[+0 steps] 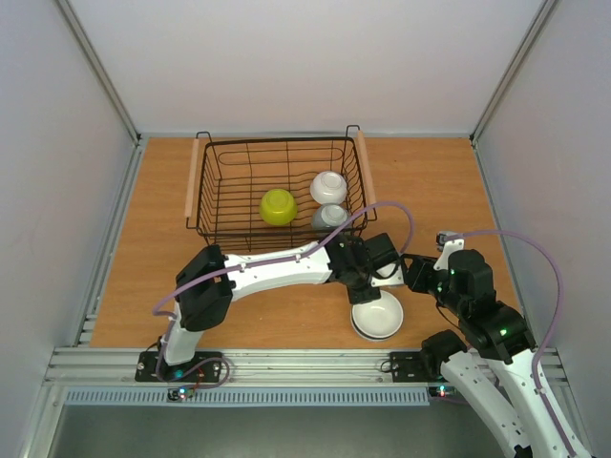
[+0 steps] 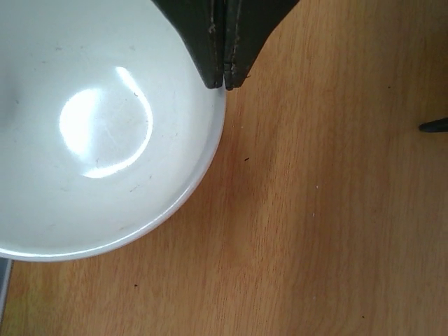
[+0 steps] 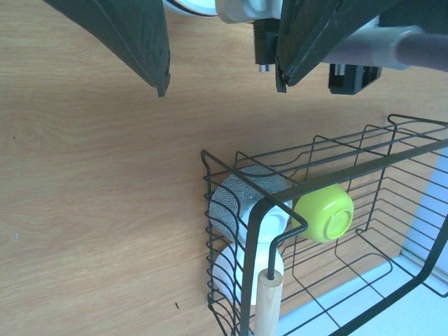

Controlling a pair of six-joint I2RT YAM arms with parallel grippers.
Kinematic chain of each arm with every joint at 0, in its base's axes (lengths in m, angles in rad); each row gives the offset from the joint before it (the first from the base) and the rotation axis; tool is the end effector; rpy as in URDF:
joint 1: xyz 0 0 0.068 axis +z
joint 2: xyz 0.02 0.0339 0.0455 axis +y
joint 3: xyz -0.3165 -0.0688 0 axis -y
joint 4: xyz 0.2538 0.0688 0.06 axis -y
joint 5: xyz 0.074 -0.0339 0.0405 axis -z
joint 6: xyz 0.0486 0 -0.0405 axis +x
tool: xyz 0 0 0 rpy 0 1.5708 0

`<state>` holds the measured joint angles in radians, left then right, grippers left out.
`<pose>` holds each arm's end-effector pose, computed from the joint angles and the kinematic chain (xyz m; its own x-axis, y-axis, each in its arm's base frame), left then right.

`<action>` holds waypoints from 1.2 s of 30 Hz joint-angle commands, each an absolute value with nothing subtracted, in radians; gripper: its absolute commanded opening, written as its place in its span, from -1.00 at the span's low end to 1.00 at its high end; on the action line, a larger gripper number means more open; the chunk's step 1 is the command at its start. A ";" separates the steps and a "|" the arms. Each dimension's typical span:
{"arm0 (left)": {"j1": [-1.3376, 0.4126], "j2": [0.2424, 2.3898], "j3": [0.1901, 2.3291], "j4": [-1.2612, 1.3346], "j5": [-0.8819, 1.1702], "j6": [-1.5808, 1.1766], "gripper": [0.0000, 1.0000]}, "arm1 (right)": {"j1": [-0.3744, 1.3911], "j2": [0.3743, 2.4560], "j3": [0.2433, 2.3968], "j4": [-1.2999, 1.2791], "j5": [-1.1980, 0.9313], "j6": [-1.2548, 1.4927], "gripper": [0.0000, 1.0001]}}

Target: Load the bowls into the dish rack

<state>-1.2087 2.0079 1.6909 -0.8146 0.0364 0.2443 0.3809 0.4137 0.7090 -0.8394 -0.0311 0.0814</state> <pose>0.1634 -0.4364 0.2672 -0.0837 0.9034 -0.4205 0.9897 0.1247 0.0709 0.0555 0.0239 0.3085 -0.5112 -0.1172 -0.8514 -0.3559 0.9306 0.0856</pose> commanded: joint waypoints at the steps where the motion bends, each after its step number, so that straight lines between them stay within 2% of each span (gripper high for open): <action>1: -1.209 1.936 1.704 -0.834 0.050 0.273 -0.99 | 0.382 0.414 0.713 -0.843 -0.041 0.085 -0.13; 9: -1.198 1.932 1.696 -0.842 0.057 0.282 -0.97 | 0.382 0.414 0.724 -0.851 -0.039 0.086 0.10; 14: -1.200 1.990 1.716 -0.875 0.038 0.271 -0.51 | 0.382 0.415 0.723 -0.851 -0.038 0.087 0.12; 18: -1.203 2.005 1.715 -0.873 0.039 0.266 -0.41 | 0.382 0.419 0.721 -0.848 -0.037 0.087 0.13; 24: -1.207 2.033 1.715 -0.882 0.045 0.262 -0.41 | 0.382 0.419 0.719 -0.847 -0.037 0.086 0.13; 36: -1.211 2.047 1.720 -0.891 0.062 0.262 -0.62 | 0.382 0.422 0.719 -0.844 -0.034 0.085 0.15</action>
